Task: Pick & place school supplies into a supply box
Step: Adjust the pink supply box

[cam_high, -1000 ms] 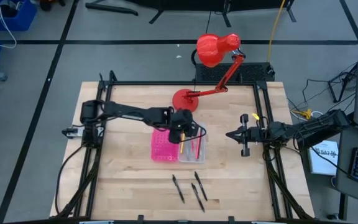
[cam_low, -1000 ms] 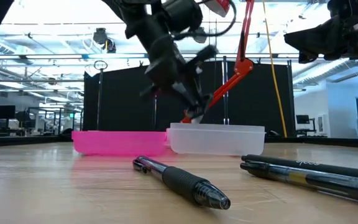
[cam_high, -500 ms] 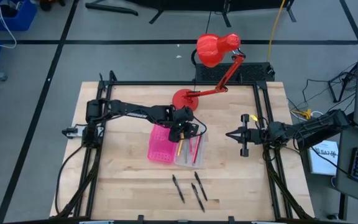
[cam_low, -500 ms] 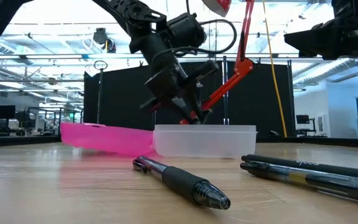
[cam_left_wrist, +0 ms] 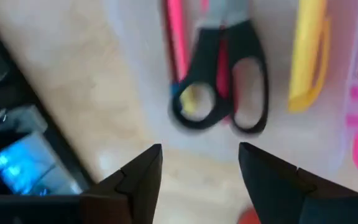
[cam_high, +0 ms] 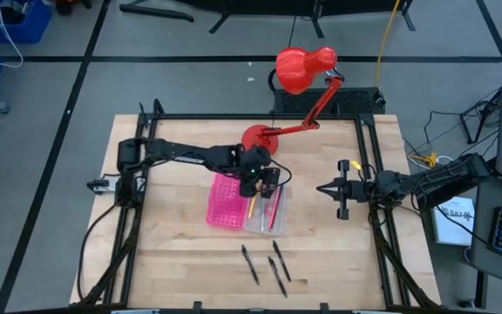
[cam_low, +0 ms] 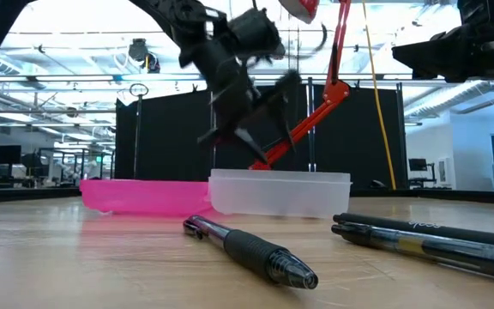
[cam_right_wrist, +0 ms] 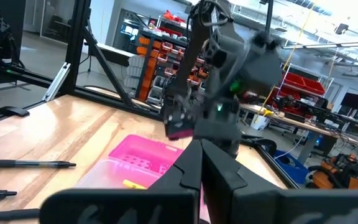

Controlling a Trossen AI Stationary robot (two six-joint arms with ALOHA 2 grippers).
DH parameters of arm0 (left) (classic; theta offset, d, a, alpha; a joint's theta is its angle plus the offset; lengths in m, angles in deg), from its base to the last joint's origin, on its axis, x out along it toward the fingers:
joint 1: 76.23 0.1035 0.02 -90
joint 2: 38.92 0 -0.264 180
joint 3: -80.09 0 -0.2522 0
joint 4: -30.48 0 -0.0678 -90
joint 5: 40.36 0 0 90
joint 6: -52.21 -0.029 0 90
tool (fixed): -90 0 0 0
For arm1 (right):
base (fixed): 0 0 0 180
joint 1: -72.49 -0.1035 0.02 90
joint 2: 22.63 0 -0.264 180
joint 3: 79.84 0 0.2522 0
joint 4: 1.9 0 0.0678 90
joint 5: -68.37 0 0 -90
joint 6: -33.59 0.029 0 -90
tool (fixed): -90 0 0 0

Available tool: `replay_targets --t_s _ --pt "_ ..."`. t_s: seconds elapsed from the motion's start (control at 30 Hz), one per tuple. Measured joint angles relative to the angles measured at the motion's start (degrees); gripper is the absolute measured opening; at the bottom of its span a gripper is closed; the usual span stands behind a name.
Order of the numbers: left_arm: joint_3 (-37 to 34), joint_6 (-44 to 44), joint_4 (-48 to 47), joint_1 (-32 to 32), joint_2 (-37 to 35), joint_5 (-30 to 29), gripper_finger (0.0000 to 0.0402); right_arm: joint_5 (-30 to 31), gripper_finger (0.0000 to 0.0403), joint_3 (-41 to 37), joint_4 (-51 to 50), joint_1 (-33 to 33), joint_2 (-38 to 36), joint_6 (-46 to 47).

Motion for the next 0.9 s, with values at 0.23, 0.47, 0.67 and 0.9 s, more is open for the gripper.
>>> replay_targets --t_s 0.23,0.47,0.67,0.9 --pt "0.0 22.3 -0.2 -4.3 -8.5 -3.1 0.0175 0.0 0.0000 0.0 -0.1 0.0 0.0 -0.4" --pt "0.0 72.8 3.6 -9.8 -11.5 10.2 0.0080 -0.1 0.0000 0.0 1.2 0.0 -0.1 -1.1" --pt "0.1 96.7 12.3 -17.4 -5.2 6.3 0.0008 -0.1 0.0000 0.0 6.0 0.0 0.0 1.4" --pt "-0.1 99.5 16.3 -27.5 3.6 -6.4 0.0004 -0.1 0.0000 0.0 7.2 0.0 0.1 9.1"
